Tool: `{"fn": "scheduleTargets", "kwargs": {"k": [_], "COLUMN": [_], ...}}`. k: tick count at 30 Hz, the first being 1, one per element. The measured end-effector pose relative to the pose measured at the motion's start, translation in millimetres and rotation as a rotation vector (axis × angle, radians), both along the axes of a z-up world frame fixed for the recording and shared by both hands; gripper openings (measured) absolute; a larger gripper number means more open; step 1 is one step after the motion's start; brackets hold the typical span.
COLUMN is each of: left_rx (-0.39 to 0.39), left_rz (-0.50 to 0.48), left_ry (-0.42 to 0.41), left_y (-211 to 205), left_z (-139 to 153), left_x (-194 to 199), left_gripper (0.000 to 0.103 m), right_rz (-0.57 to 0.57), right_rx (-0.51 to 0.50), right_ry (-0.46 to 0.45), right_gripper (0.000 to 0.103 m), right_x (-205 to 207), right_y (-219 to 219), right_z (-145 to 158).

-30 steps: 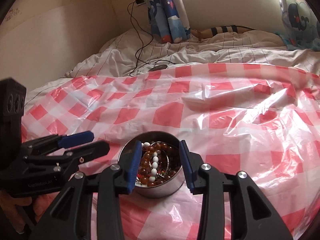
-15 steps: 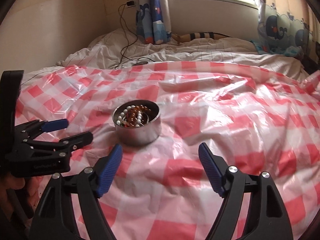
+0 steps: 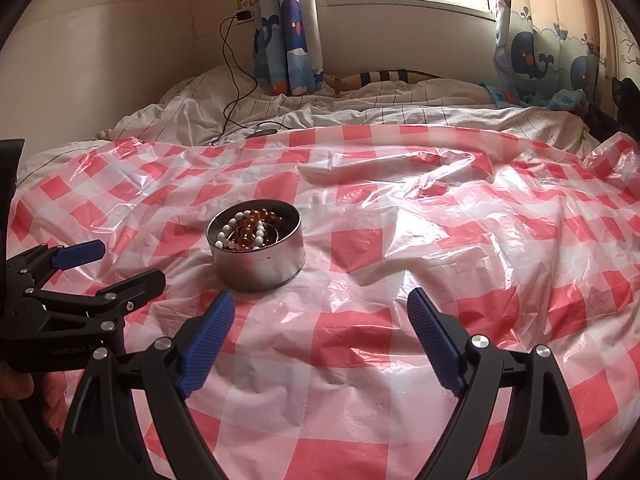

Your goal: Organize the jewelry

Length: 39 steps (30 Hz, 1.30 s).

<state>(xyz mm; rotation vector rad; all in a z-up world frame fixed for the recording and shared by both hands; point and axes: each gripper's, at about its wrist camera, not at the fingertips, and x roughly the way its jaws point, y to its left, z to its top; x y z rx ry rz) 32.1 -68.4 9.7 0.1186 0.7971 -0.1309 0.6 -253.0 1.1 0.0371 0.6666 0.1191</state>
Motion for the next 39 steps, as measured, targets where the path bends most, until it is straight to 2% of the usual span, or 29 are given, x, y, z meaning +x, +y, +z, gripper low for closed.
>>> {"fn": "scheduleTargets", "kwargs": {"k": [39], "left_rx": [-0.008], "left_rz": [-0.002], "left_ry": [0.002], "left_y": [1.2], "left_z": [0.2], "left_x": [0.7], "left_gripper": [0.095], "right_rz": [-0.002], "right_rx": [0.0], "right_ry": [-0.008], "right_gripper": [0.091], "right_x": [-1.6], "right_y": [1.2], "right_z": [0.9]}}
